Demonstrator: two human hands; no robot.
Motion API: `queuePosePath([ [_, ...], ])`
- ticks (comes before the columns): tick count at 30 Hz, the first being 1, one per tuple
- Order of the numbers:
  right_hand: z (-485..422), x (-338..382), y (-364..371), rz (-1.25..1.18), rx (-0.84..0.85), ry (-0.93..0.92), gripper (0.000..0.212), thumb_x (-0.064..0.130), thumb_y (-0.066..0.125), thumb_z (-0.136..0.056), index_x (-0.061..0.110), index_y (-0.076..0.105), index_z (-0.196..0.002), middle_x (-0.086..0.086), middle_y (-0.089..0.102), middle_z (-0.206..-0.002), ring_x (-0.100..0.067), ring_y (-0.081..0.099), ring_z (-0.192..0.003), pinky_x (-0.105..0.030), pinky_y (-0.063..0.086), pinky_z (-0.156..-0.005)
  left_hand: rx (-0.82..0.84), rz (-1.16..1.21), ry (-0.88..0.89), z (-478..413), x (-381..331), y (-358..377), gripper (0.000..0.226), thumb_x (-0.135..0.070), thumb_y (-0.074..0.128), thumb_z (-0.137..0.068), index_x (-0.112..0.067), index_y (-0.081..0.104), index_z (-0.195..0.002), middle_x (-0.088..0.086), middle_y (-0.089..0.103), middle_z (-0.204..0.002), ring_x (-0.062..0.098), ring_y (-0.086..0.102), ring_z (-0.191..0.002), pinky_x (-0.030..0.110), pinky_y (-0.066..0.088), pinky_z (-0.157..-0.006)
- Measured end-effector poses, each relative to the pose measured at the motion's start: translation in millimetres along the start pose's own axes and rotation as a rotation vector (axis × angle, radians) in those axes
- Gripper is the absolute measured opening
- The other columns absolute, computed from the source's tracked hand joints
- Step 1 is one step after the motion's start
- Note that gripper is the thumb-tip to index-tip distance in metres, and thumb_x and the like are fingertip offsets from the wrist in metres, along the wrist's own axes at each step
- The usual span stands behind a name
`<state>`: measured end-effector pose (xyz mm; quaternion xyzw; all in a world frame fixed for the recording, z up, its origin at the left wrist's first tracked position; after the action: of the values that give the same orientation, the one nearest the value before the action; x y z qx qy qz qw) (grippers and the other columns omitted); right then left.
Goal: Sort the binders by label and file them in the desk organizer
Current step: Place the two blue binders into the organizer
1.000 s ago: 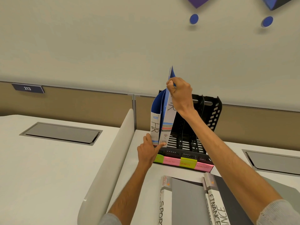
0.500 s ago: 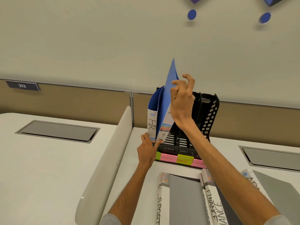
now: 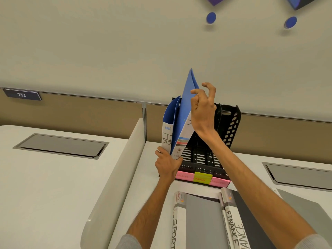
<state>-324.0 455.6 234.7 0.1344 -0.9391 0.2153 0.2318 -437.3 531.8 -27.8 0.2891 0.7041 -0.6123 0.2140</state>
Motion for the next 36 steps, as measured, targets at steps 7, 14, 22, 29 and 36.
queuePosePath([
  [7, -3.2, 2.7, 18.5, -0.007, 0.111, -0.003, 0.027, 0.013, 0.042, -0.1, 0.002, 0.065, -0.108, -0.013, 0.046, -0.135, -0.005, 0.052, -0.066, 0.001, 0.039, -0.057, -0.006, -0.026, 0.038, 1.1, 0.8, -3.1, 0.083, -0.065, 0.065, -0.076, -0.007, 0.033, -0.126, 0.007, 0.048, -0.111, 0.023, 0.064, -0.096, 0.03, 0.056, -0.072],
  [14, -19.5, 8.8, 51.3, 0.072, 0.405, 0.049, 0.034, 0.031, 0.039, -0.103, 0.018, 0.064, -0.123, -0.009, 0.049, -0.134, -0.02, 0.059, -0.105, 0.001, 0.036, -0.066, 0.005, -0.046, 0.073, -0.4, 5.5, -9.2, 0.09, -0.079, 0.051, -0.076, -0.011, 0.032, -0.132, 0.005, 0.048, -0.117, 0.022, 0.062, -0.098, 0.032, 0.054, -0.076],
  [22, -31.4, 8.5, 71.3, 0.306, 0.844, 0.045, 0.07, 0.069, 0.012, -0.094, 0.031, 0.038, -0.146, -0.012, 0.009, -0.162, -0.037, 0.03, -0.142, -0.054, 0.035, -0.109, 0.038, 0.016, 0.073, 3.8, 7.5, -7.0, 0.084, -0.074, 0.053, -0.08, -0.013, 0.031, -0.133, 0.004, 0.049, -0.126, 0.022, 0.063, -0.104, 0.034, 0.055, -0.081],
  [29, -19.6, 4.4, 79.8, 0.276, 0.917, 0.131, 0.073, 0.069, 0.009, -0.094, 0.03, 0.026, -0.153, -0.009, -0.002, -0.164, -0.035, 0.016, -0.148, -0.055, 0.02, -0.116, 0.06, 0.067, 0.049, 5.3, 6.2, -2.5, 0.075, -0.063, 0.06, -0.083, -0.013, 0.03, -0.129, 0.004, 0.048, -0.127, 0.023, 0.063, -0.103, 0.033, 0.055, -0.079],
  [36, -22.1, -2.1, 85.2, 0.252, 0.968, 0.146, 0.076, 0.071, 0.01, -0.093, 0.029, 0.022, -0.154, -0.009, -0.006, -0.164, -0.034, 0.009, -0.15, -0.057, 0.014, -0.118, 0.096, 0.075, 0.065, 3.2, 5.3, 0.3, 0.08, -0.064, 0.062, -0.081, -0.012, 0.027, -0.131, 0.005, 0.044, -0.126, 0.024, 0.062, -0.108, 0.033, 0.055, -0.08],
])
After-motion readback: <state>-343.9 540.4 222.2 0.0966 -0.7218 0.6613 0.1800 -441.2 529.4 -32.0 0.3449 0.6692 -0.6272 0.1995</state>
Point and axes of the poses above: each hand's wrist, its own z-axis away from the middle knuckle, its own y-axis out of the palm, x = y × z, the point moved 8 cm from there along -z, towards the middle knuckle
